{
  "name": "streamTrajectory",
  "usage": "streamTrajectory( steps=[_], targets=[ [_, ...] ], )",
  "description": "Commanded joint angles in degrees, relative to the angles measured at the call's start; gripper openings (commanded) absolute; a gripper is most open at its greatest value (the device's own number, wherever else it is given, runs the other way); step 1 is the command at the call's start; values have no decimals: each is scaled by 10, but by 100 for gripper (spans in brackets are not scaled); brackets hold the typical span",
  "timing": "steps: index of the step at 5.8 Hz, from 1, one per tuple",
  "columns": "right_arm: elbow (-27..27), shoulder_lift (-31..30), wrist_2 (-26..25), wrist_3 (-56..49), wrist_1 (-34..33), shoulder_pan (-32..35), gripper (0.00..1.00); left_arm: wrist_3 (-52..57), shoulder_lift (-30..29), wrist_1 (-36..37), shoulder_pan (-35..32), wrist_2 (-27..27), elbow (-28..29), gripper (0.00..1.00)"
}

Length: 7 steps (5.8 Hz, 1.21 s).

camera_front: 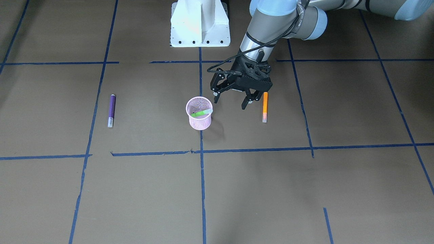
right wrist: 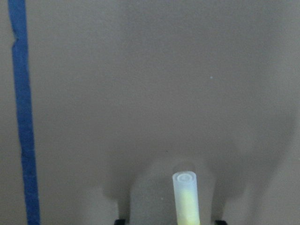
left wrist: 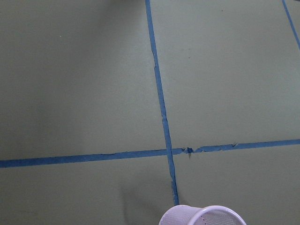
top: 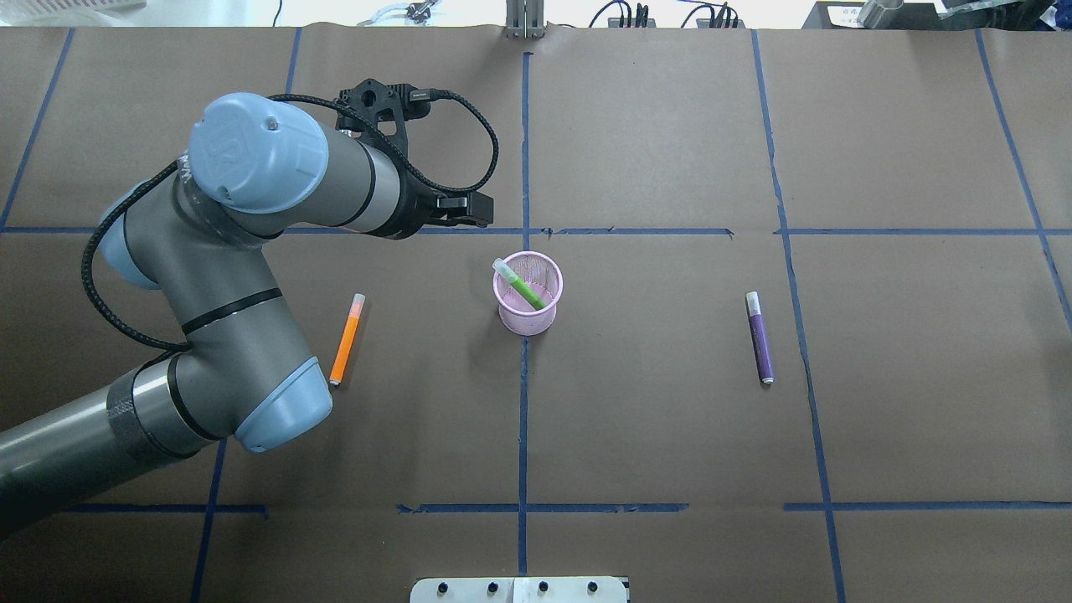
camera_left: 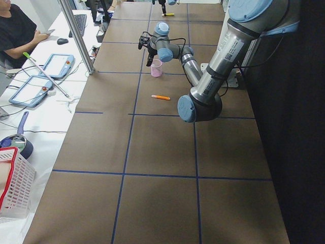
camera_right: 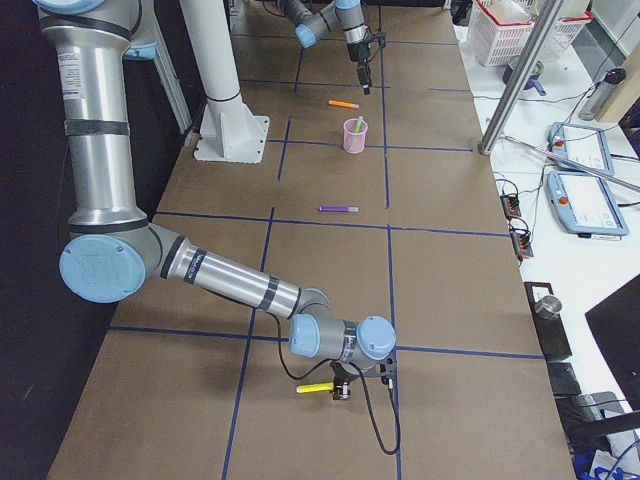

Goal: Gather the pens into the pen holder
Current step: 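Raise the left gripper away from the holder while the right gripper grasps the yellow marker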

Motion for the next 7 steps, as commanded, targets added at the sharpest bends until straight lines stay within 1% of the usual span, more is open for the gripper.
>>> streamTrajectory(
  steps=[1, 2, 3, 4, 5, 6, 7],
  targets=[
    [-8, 2, -4, -19, 2, -1, 69, -4, 0, 0, 0, 0, 0, 93],
    [-8, 2, -4, -19, 2, -1, 53, -4, 0, 0, 0, 0, 0, 93],
    [-8, 1, -3, -19, 2, -1, 44, -4, 0, -1, 0, 0, 0, 93],
    [-8, -1, -4, -19, 1, -1, 22, -4, 0, -1, 0, 0, 0, 93],
    [-8, -4, -4, -19, 1, 0, 3, -4, 0, -1, 0, 0, -1, 93],
    [-7, -6, -2, -19, 2, 0, 0, -4, 1, -1, -1, 0, -2, 93],
    [13, -3, -1, -19, 3, 3, 0, -4, 1, -1, -1, 1, -4, 93]
  ],
)
